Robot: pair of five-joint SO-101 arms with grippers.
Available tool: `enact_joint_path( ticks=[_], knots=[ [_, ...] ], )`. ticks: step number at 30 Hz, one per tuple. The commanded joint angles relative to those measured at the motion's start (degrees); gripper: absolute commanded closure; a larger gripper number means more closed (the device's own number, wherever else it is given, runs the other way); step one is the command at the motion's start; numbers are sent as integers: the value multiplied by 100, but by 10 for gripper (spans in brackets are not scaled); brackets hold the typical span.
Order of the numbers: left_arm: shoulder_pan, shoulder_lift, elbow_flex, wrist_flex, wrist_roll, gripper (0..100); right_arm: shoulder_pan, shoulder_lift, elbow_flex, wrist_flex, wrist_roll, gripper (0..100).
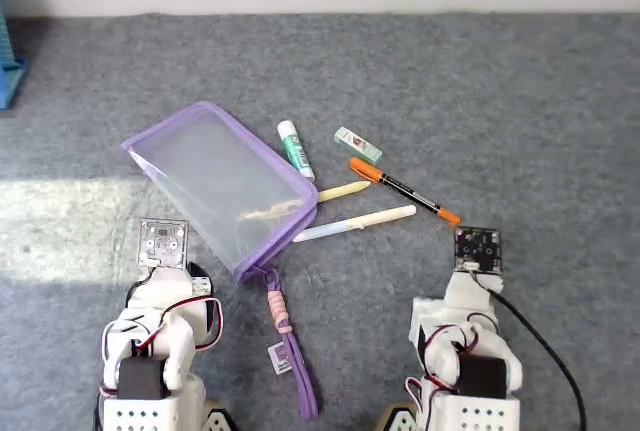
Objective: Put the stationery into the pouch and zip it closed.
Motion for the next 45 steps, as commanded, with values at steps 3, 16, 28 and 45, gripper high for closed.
enact_joint_path(
  ticks=[3, 16, 28, 45],
  knots=[
    [-9, -44, -57, -88, -26, 986, -110, -4, -1327, -154, -35, 991],
    [-9, -44, -57, -88, -26, 986, -1103, 4286, -4888, 699, -44, 991],
    [-9, -44, -57, -88, -26, 986, -3134, 7257, -5152, -180, -765, 989],
    [-9, -44, -57, -88, -26, 986, -4848, 8892, -6215, -585, -1969, 722]
  ],
)
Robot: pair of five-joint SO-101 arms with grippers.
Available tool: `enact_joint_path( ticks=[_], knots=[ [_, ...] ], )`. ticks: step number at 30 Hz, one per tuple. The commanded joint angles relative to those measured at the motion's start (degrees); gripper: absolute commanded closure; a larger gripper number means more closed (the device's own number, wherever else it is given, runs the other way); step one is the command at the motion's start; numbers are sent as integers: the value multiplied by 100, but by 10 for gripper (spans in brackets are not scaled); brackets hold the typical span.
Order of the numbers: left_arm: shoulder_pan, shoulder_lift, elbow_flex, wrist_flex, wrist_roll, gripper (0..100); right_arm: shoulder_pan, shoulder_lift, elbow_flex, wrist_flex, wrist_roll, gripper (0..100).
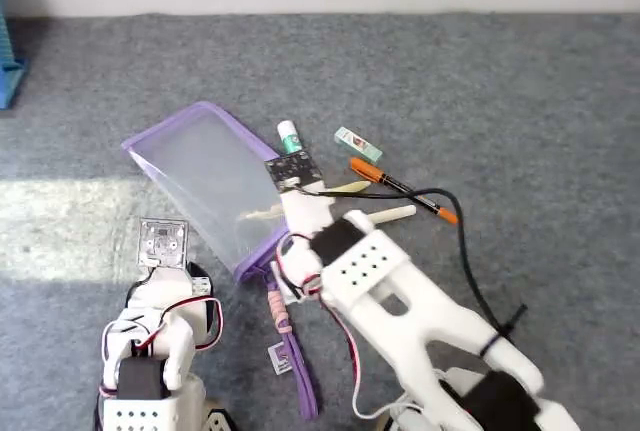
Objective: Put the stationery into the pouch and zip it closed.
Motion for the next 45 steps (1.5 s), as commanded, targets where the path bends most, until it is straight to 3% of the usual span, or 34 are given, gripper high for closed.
enact_joint_path(
  ticks=[1, 18, 38, 42, 45],
  knots=[
    [-9, -44, -57, -88, -26, 986, -303, 303, -387, 13, -211, 727],
    [-9, -44, -57, -88, -26, 986, -690, 2571, -1846, 57, -659, 861],
    [-9, -44, -57, -88, -26, 986, -655, 3319, -1987, 92, -624, 888],
    [-9, -44, -57, -88, -26, 986, -365, 3301, -2013, 268, -624, 998],
    [-9, -44, -57, -88, -26, 986, -189, 3134, -2119, 611, -624, 989]
  ],
)
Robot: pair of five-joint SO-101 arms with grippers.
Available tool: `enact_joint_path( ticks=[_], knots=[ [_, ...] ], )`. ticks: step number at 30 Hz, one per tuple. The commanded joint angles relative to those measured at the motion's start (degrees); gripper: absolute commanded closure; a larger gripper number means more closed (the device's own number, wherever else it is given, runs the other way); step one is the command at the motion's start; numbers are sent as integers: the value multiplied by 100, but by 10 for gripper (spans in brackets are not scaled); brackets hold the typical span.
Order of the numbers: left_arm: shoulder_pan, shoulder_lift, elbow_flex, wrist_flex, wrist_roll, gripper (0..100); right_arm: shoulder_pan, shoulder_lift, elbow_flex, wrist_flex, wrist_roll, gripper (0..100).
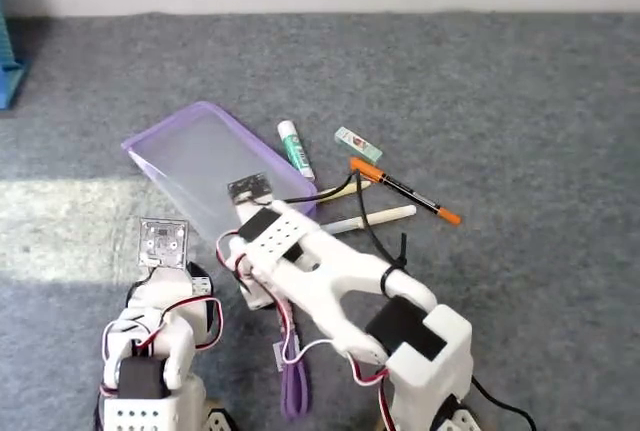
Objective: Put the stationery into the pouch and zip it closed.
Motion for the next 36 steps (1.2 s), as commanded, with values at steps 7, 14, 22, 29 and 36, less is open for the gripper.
enact_joint_path(
  ticks=[7, 14, 22, 29, 36],
  knots=[
    [-9, -44, -57, -88, -26, 986, 347, -1024, -404, 1218, -18, 990],
    [-9, -44, -57, -88, -26, 986, 347, -1991, -404, 1560, -18, 990],
    [-9, -44, -57, -88, -26, 986, 497, -3073, -369, 2149, -18, 990],
    [-9, -44, -57, -88, -26, 986, 1024, -3697, -44, 2273, 35, 990],
    [-9, -44, -57, -88, -26, 986, 1138, -4585, 659, 2220, 308, 990]
  ],
)
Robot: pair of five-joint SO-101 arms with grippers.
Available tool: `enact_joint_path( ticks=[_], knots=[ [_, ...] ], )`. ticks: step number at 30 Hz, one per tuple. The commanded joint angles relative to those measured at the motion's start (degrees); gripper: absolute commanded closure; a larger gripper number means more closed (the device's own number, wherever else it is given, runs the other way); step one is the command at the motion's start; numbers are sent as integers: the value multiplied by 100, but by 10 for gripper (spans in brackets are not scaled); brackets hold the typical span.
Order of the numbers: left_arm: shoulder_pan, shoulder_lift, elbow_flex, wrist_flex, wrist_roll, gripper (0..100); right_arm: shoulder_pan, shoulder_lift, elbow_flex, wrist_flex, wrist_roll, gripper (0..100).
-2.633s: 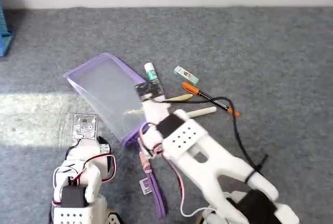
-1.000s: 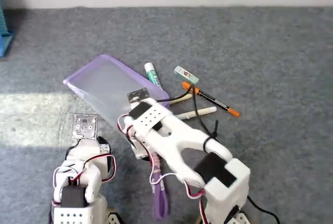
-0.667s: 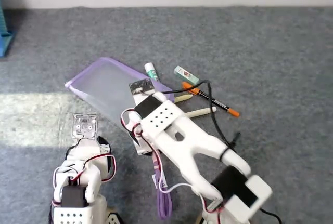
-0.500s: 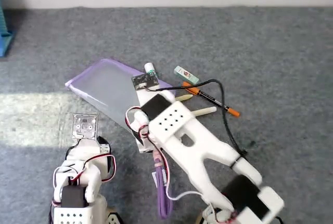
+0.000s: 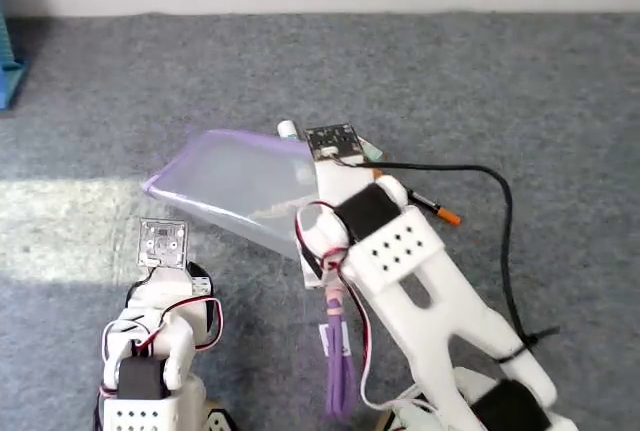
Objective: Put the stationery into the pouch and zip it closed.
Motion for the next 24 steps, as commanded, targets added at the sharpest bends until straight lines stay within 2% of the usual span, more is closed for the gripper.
enact_joint_path(
  ticks=[1, 11, 24],
  knots=[
    [-9, -44, -57, -88, -26, 986, 66, -690, 149, -22, 97, 990],
    [-9, -44, -57, -88, -26, 986, 66, -1640, 932, -365, 105, 990],
    [-9, -44, -57, -88, -26, 986, 31, -1701, 958, -400, 114, 991]
  ],
)
